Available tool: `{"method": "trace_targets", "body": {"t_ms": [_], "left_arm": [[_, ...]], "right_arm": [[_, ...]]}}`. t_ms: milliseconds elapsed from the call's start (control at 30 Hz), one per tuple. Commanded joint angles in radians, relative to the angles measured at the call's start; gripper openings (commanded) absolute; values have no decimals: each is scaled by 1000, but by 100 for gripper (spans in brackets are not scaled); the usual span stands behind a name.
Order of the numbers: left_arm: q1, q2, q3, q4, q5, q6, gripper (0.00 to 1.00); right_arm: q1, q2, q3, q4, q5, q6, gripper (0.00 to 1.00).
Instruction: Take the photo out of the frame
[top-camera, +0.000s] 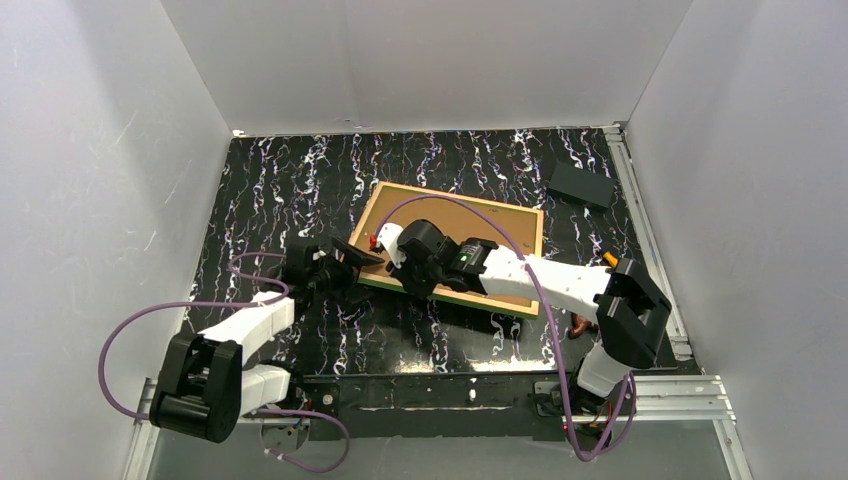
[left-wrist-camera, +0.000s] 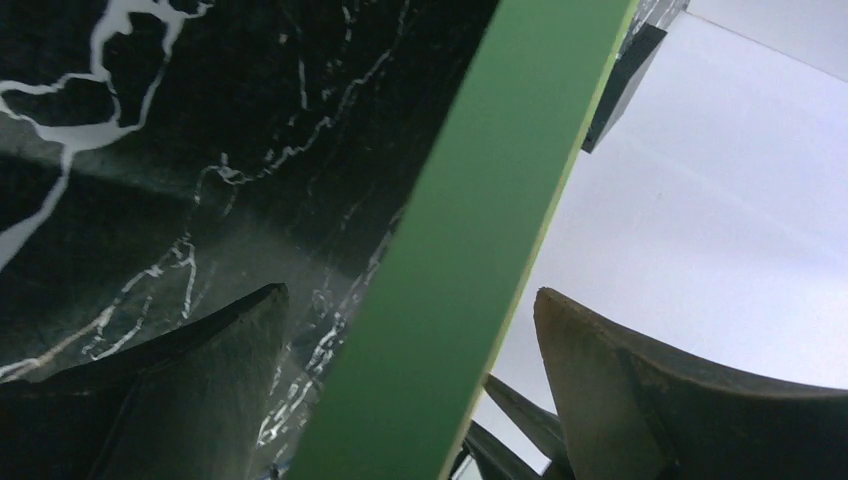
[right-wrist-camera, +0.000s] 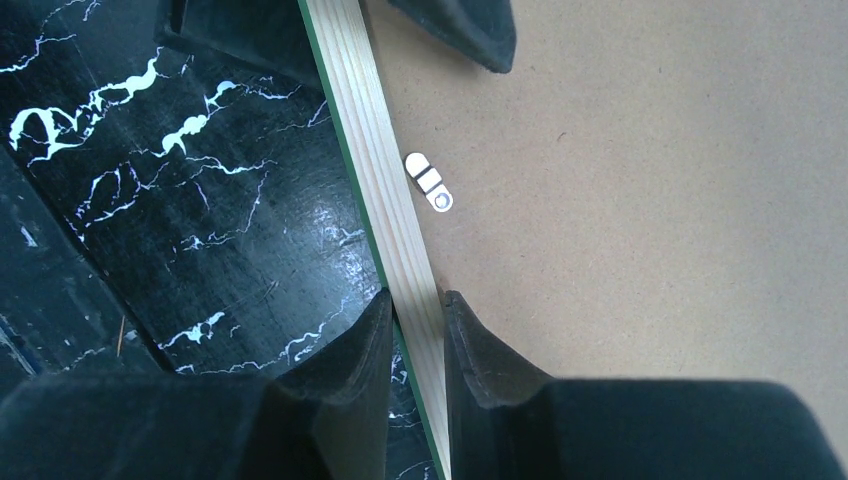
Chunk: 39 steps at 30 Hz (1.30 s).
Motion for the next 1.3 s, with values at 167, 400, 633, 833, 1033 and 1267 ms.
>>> {"method": "trace_targets", "body": {"t_ms": [167, 400, 633, 833, 1033, 1267], "left_arm": [[-42, -68, -76, 124, -143, 22, 75], [-48, -87, -82, 66, -187, -33, 58], [-49, -104, -11, -110, -163, -35, 48], [-51, -117, 43, -254, -153, -22, 39], [-51, -116, 119, -392, -131, -23, 27], [-52, -113, 191, -487, -107, -35, 26]], "right_arm": [[-7, 4, 63, 47, -30, 74, 1], [-9, 18, 70, 47, -38, 94, 1], [-7, 26, 75, 42, -31, 116, 1], [20, 21, 91, 2, 71, 138, 28], [144, -21, 80, -64, 427, 122, 50], [255, -92, 15, -137, 614, 44, 80]]}}
